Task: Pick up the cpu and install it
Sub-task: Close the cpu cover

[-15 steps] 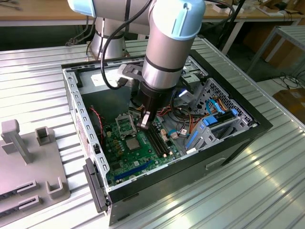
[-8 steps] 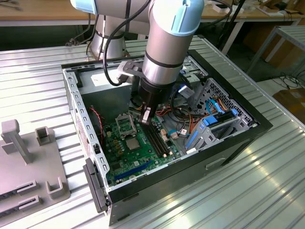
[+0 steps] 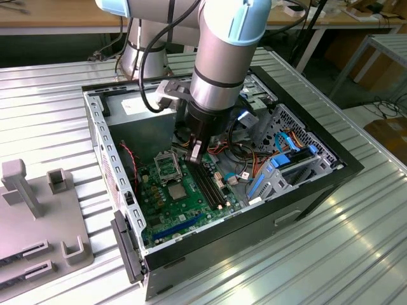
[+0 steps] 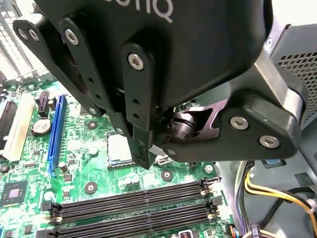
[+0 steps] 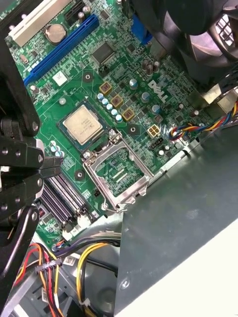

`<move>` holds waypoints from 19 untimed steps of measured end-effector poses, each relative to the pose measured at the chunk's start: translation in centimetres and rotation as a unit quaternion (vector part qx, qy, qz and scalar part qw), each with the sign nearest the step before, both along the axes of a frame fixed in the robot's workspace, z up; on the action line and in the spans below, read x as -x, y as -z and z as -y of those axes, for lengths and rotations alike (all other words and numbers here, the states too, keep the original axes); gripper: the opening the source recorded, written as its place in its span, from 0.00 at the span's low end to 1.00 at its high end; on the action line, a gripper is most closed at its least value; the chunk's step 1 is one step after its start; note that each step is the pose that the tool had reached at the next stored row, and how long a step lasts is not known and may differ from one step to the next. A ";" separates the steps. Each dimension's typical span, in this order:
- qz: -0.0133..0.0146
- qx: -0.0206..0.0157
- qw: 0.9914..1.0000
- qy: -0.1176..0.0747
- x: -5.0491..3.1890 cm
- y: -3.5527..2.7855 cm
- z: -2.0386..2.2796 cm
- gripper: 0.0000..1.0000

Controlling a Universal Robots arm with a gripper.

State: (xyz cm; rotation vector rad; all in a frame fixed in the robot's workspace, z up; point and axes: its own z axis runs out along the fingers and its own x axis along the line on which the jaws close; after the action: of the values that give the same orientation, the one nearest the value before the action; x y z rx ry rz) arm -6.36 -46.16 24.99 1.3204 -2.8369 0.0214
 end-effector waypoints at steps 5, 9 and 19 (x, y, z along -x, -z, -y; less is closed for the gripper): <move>0.000 0.000 1.000 -0.006 -0.04 0.00 -0.12 0.11; 0.000 0.000 1.000 -0.006 -0.04 0.00 -0.12 0.11; 0.000 -0.039 0.999 -0.007 -0.24 0.15 -0.19 0.11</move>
State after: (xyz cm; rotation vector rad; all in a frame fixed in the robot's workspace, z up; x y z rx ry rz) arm -6.12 -45.97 24.84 1.3554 -2.8564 -0.0911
